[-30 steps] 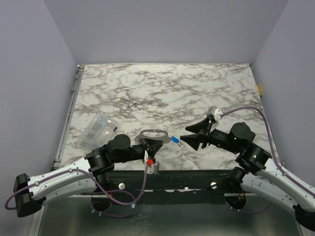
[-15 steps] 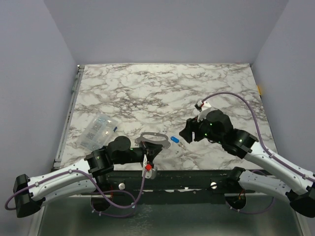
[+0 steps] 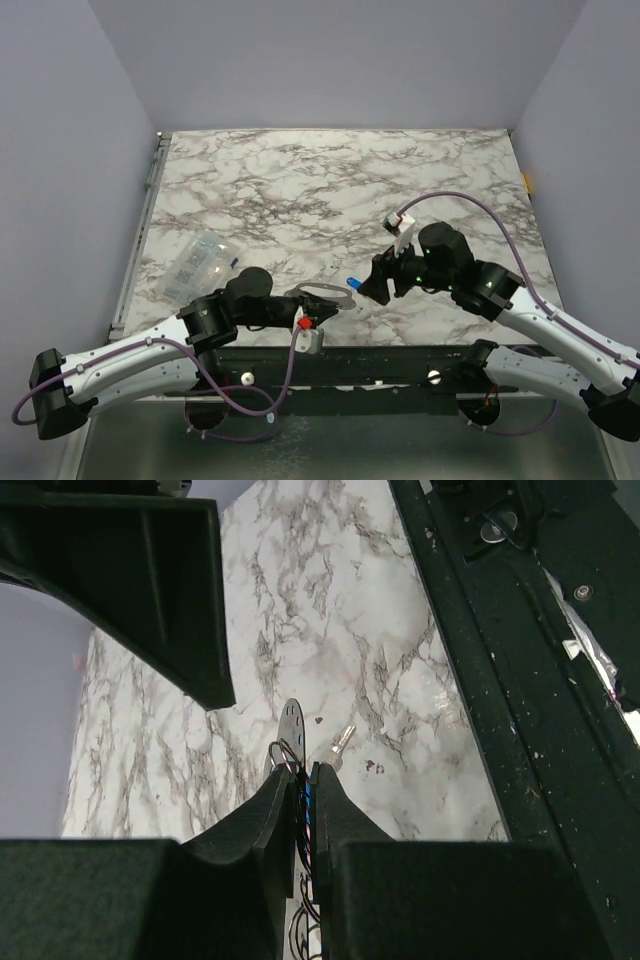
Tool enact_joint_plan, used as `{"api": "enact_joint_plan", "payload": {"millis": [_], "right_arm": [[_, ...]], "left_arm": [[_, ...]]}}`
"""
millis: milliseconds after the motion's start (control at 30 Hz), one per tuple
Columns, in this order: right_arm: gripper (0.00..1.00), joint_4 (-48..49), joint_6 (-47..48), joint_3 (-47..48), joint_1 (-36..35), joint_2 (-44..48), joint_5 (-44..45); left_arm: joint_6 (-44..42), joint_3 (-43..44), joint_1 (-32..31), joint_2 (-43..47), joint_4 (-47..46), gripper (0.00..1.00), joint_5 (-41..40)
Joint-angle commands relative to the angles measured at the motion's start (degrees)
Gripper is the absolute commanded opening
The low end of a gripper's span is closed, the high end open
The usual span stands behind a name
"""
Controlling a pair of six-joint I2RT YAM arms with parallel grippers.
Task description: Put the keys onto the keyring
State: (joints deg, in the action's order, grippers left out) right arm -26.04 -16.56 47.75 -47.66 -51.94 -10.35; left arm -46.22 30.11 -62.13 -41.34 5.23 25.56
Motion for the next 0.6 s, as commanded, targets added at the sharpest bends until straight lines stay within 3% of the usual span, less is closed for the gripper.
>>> {"api": "enact_joint_plan", "payload": {"millis": [0,333,567], "right_arm": [[0.72,-0.39,3.56,1.00,-0.28,0.95,-11.13],[0.66,10.45,8.17,-2.75,-0.32,5.35,-31.76],[0.65,10.77,10.86,-2.39,-0.33,2.86,-28.58]], "left_arm": [[2.76,2.22,1.13,-1.00,-0.80,0.00,5.65],[2.35,1.89,1.18,-0.93,-0.86,0.00,7.04],[1.71,1.37,1.22,-0.53,-0.96,0.00,6.78]]}}
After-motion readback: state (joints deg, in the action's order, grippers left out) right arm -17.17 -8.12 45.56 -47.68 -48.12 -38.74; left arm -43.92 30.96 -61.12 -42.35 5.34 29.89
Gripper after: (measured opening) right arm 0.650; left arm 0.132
